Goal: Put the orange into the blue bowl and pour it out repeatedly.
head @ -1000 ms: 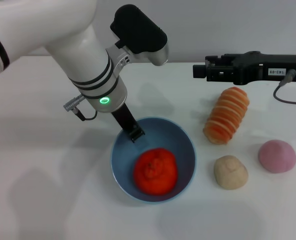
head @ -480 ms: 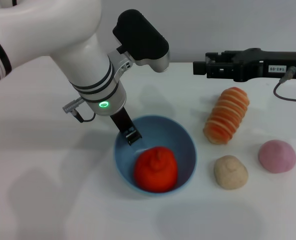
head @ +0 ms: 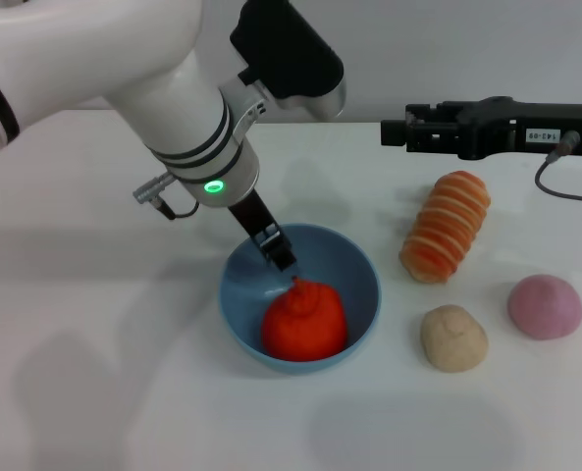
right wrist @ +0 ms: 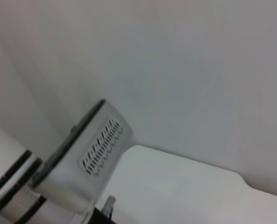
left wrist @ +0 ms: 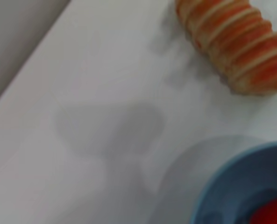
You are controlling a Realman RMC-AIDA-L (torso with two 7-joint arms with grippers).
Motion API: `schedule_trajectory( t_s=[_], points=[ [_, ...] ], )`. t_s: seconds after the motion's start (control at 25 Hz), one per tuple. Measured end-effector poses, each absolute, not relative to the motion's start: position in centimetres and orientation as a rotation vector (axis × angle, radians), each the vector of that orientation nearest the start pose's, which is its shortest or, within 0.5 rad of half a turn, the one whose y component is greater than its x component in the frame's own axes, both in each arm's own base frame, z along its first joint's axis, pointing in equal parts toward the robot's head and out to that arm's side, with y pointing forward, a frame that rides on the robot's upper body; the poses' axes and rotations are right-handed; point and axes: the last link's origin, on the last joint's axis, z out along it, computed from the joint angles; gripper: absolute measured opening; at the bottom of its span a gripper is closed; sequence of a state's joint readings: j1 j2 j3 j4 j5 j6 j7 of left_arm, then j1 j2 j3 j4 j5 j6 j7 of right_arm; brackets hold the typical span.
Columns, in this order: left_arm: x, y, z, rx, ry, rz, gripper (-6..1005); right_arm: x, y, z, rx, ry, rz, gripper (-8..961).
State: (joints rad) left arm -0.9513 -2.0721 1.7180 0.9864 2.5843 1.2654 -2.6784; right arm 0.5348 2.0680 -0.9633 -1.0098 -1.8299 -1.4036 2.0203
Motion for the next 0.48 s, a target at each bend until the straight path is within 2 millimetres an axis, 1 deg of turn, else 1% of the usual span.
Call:
schedule_trajectory(
  t_s=[0.16,0.28,0.36,0.48],
  points=[
    [-11.0,39.8,-7.0,-2.572,-0.489,0.62,535,19.7,37.7,3.6,-2.565,0.961,0.74,628],
    [-10.4,40.2,-6.4,-2.532,-0.45,0.538,613,20.8,38.1,4.1,-2.489,0.951,0.744,628],
    [-9.9,41.1,-5.8,-2.481,-0.43,0.382,614,21.5,38.3,4.6,-2.435,0.926,0.77,628],
    [-9.7,42.0,-5.0,-2.416,-0.423,0.2,615,23.2,38.5,5.3,-2.326,0.883,0.829,628]
  ],
)
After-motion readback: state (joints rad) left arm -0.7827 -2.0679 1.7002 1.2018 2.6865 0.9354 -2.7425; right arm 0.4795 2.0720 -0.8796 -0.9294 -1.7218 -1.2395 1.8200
